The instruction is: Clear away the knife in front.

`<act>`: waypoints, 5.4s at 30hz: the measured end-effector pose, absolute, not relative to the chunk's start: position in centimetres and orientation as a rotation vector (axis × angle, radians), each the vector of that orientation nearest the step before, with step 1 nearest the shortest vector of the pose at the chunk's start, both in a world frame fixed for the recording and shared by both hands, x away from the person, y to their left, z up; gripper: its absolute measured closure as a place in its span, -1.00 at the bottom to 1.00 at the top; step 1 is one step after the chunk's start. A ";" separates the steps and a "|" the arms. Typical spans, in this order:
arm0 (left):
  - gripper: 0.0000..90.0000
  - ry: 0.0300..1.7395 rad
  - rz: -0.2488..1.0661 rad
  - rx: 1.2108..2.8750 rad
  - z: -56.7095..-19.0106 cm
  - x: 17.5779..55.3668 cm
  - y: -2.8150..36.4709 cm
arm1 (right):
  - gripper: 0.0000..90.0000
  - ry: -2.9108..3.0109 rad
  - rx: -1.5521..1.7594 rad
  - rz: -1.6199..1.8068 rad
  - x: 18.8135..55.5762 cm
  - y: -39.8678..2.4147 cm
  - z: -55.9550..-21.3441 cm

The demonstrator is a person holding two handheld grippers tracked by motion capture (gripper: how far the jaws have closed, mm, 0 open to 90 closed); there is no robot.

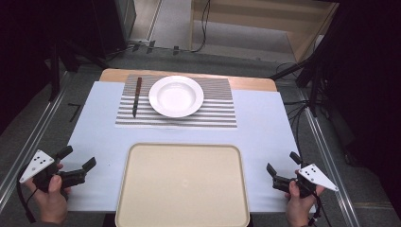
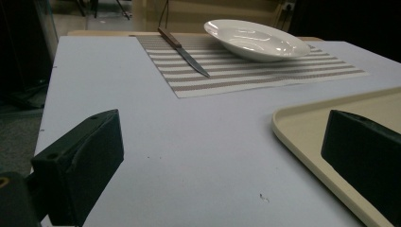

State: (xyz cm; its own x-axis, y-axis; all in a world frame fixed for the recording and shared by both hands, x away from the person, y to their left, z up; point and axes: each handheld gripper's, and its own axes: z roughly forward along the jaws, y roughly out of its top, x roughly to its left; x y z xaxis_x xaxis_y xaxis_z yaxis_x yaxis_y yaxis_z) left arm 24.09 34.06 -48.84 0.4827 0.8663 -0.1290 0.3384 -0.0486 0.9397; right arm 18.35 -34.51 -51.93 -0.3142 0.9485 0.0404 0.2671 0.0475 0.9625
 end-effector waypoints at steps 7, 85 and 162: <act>-1.00 1.063 0.620 1.640 -48.4 24.0 33.7 | -1.00 1.643 1.240 1.320 18.3 -34.7 -52.0; -1.00 1.066 0.465 1.773 -40.2 45.0 24.3 | -1.00 1.660 1.198 1.361 18.3 -34.7 -52.2; 0.71 1.554 0.465 2.066 -46.9 54.9 20.0 | -1.00 1.658 1.192 1.357 18.6 -34.6 -52.2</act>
State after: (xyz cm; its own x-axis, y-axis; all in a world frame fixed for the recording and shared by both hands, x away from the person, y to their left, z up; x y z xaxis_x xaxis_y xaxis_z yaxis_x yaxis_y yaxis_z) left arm 54.93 20.04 -46.92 0.2864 0.9576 -0.0309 0.7832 -0.2154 0.5832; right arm 18.64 -34.65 -52.20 -0.3528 0.9346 0.0466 0.2305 0.0385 0.9723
